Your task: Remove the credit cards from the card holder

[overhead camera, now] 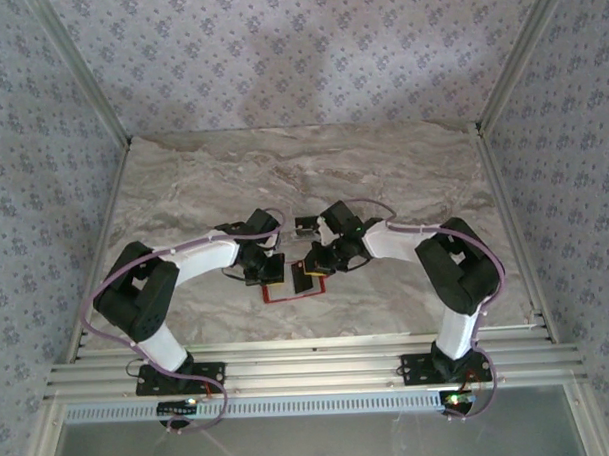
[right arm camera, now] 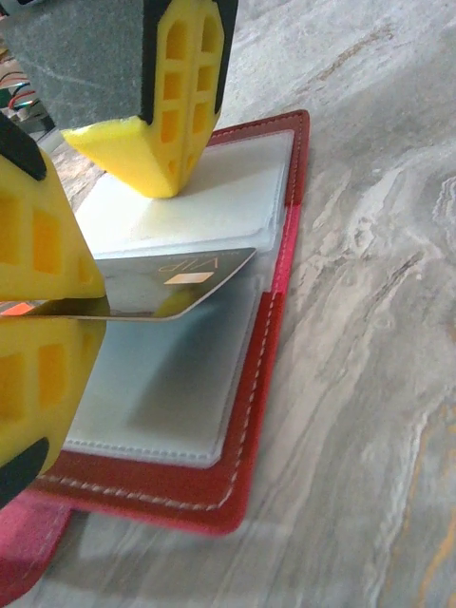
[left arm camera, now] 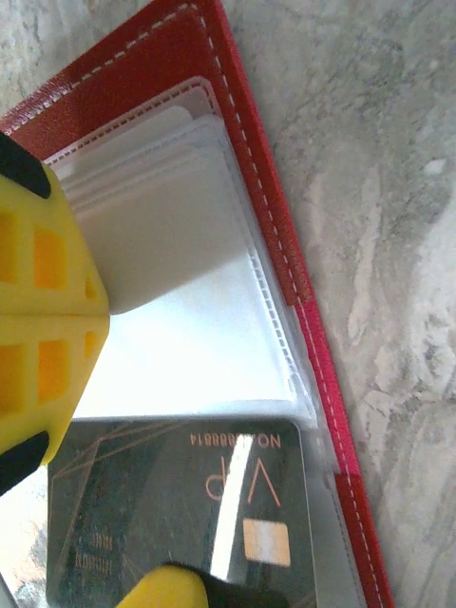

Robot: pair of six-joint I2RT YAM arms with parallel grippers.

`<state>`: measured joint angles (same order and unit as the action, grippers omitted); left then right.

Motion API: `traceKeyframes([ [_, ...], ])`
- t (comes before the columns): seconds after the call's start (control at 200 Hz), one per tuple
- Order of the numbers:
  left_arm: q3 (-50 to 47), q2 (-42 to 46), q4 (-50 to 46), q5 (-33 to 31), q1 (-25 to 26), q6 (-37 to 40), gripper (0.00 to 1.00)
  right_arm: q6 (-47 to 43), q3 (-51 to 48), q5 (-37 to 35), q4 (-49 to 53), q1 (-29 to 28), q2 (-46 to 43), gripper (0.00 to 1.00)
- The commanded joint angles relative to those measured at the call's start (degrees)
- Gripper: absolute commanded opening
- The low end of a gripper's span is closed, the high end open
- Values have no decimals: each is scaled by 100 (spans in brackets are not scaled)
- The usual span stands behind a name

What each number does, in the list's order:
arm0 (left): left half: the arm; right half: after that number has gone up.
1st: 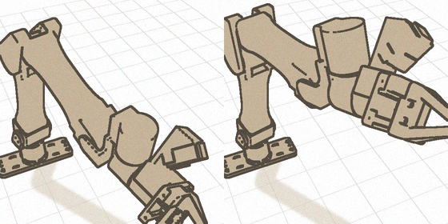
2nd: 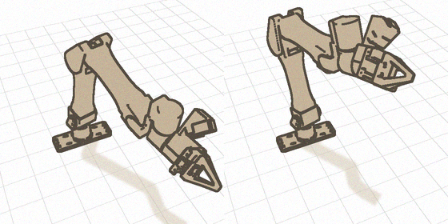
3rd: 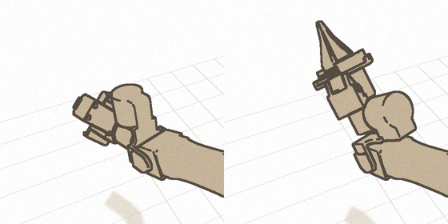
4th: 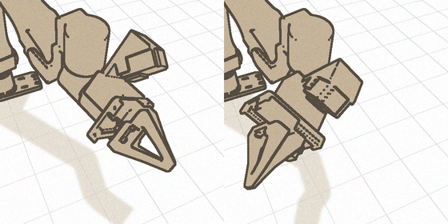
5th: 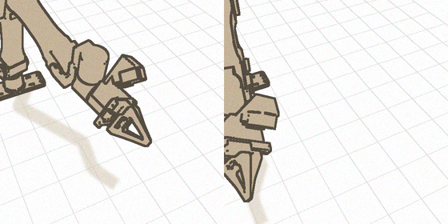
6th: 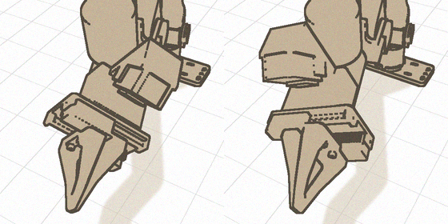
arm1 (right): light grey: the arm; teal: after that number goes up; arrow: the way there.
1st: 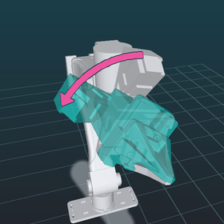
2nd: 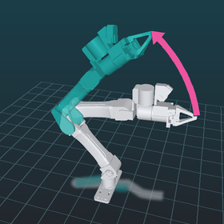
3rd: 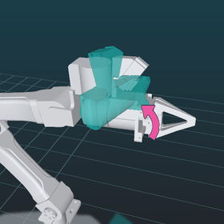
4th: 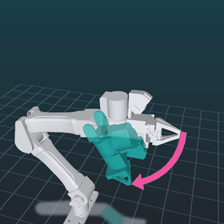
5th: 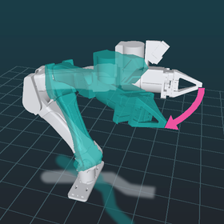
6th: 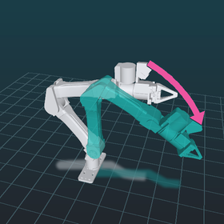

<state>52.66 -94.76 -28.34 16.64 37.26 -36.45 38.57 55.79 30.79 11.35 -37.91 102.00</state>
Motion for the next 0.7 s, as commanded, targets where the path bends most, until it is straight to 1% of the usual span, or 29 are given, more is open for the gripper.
traceKeyframes([
  [0.0,-151,102,-354,-284,21,45,0,-206,90,-408,680,63,-210,10],
  [0.025,-151,107,-354,-285,24,49,0,-201,90,-422,718,74,-251,10],
  [0.05,-146,122,-352,-285,23,59,0,-392,97,-444,765,80,-282,10],
  [0.27,131,101,-489,-320,22,121,0,-581,160,-498,1042,146,-673,10],
  [0.38,241,144,-501,-315,20,129,0,-840,277,-548,1287,186,-869,9],
  [0.535,321,251,-445,-276,24,105,1,-1736,480,-786,1464,203,-1214,6],
  [0.695,261,424,-387,-281,19,26,2,-3212,1096,-1179,2123,210,-1189,2],
])
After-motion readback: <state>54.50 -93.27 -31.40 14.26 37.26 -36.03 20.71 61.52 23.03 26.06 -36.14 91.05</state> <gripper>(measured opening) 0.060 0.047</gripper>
